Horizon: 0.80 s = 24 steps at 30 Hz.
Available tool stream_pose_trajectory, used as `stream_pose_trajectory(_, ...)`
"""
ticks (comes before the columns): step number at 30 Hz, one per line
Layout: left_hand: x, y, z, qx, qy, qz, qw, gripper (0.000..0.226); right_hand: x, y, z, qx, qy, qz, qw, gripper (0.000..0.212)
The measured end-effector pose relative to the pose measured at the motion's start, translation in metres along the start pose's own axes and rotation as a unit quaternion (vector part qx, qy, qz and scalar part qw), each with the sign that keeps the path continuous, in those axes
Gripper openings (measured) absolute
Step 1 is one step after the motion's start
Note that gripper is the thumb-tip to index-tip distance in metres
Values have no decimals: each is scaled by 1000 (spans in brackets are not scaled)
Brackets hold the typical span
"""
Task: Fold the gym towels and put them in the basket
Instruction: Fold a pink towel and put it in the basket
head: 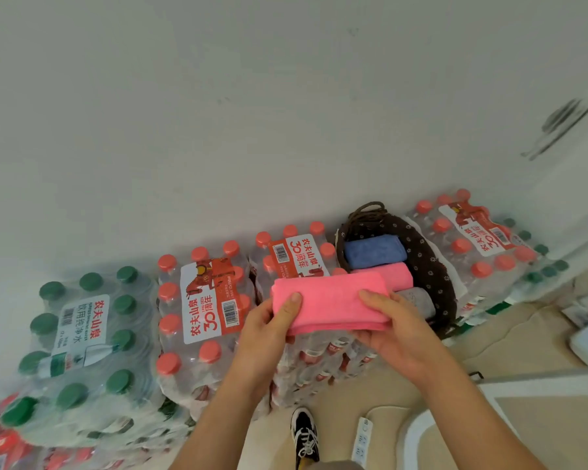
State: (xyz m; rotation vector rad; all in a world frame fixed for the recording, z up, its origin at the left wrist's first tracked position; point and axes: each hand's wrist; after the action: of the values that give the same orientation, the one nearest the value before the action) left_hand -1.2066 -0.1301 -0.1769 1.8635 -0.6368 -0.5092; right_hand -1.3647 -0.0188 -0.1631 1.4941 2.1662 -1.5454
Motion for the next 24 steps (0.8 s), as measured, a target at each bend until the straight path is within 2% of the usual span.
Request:
stream_pose_trajectory(3, -12, 1, 0, 11, -2, -10, 1000, 24, 16, -2, -13, -1, 8, -4, 1000, 41)
stream_pose_trajectory(9, -61, 5, 30, -18, -54, 172, 984, 21, 66, -35, -2, 57, 144, -50, 987, 35)
stream_pose_trajectory(12, -99, 5, 64, -44, -31, 252, 966, 39, 94, -53, 23, 67, 194, -85, 975, 31)
stream_pose_trajectory(15, -133, 4, 98, -63, -5, 351, 934, 51, 117, -72, 58, 81, 224, -101, 966, 32)
stream_pose_trajectory(21, -168, 6, 148, -39, -33, 548, 835, 62, 139, -84, 127, 103, 275, -188, 937, 29)
stream_pose_trajectory(24, -175, 2, 165, -41, -34, 599, 799, 64, 142, -78, 147, 108, 279, -239, 924, 27)
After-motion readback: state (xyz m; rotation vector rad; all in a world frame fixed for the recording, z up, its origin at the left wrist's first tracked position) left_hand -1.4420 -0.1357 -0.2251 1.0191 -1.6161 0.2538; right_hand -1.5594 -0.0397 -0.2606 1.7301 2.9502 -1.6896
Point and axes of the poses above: each hand's wrist, its own z-axis towards the middle knuckle, its own x-axis out of the back of the hand, y = z × x, and after that the axes turned 5 degrees about z, right-handed
